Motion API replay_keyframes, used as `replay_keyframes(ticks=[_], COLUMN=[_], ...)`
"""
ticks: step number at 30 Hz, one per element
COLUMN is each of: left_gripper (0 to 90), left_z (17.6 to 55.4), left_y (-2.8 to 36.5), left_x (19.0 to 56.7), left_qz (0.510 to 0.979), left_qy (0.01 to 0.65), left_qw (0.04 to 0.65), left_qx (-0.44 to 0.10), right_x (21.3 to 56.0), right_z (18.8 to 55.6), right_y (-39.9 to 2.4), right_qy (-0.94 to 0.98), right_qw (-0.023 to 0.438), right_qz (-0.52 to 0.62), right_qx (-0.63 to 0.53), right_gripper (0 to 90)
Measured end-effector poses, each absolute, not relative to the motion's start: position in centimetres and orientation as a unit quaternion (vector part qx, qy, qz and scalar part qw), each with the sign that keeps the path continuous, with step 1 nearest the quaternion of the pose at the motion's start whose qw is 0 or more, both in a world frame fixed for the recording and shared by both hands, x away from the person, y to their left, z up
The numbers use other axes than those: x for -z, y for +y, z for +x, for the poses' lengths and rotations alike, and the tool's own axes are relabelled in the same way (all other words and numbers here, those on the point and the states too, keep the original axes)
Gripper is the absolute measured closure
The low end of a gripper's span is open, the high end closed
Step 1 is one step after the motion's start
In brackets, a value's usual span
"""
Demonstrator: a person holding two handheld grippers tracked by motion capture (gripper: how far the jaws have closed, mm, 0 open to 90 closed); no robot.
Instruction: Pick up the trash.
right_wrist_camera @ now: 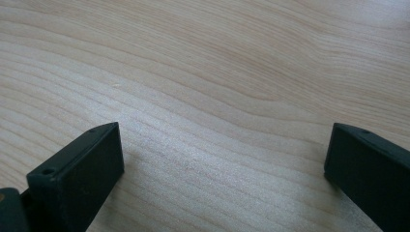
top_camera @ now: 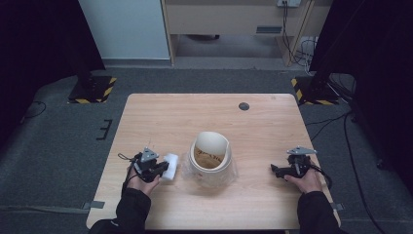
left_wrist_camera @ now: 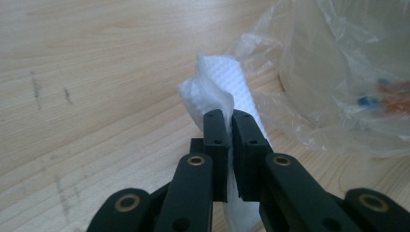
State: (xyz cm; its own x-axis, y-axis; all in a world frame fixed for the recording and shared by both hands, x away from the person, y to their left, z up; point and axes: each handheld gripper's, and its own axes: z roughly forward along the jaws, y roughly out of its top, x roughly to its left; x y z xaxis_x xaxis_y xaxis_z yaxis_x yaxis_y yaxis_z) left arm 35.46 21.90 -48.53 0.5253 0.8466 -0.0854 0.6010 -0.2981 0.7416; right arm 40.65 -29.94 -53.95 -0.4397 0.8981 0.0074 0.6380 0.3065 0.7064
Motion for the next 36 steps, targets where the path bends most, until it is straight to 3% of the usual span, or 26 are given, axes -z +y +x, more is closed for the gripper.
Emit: replay_keyframes(ticks=[36], left_gripper=[84.8], left_z=[32.8], left_y=[23.1], left_x=[43.7], left_qz=[0.724], left_qy=[0.423], left_qw=[0.499], left_qx=[-0.218], right_x=[53.9], right_z=[40.6], right_y=[-29.9], right_qy=[0.783], right_qw=[0.199], right_qz=[0.490], right_qx=[-0.326], right_gripper=[0.6])
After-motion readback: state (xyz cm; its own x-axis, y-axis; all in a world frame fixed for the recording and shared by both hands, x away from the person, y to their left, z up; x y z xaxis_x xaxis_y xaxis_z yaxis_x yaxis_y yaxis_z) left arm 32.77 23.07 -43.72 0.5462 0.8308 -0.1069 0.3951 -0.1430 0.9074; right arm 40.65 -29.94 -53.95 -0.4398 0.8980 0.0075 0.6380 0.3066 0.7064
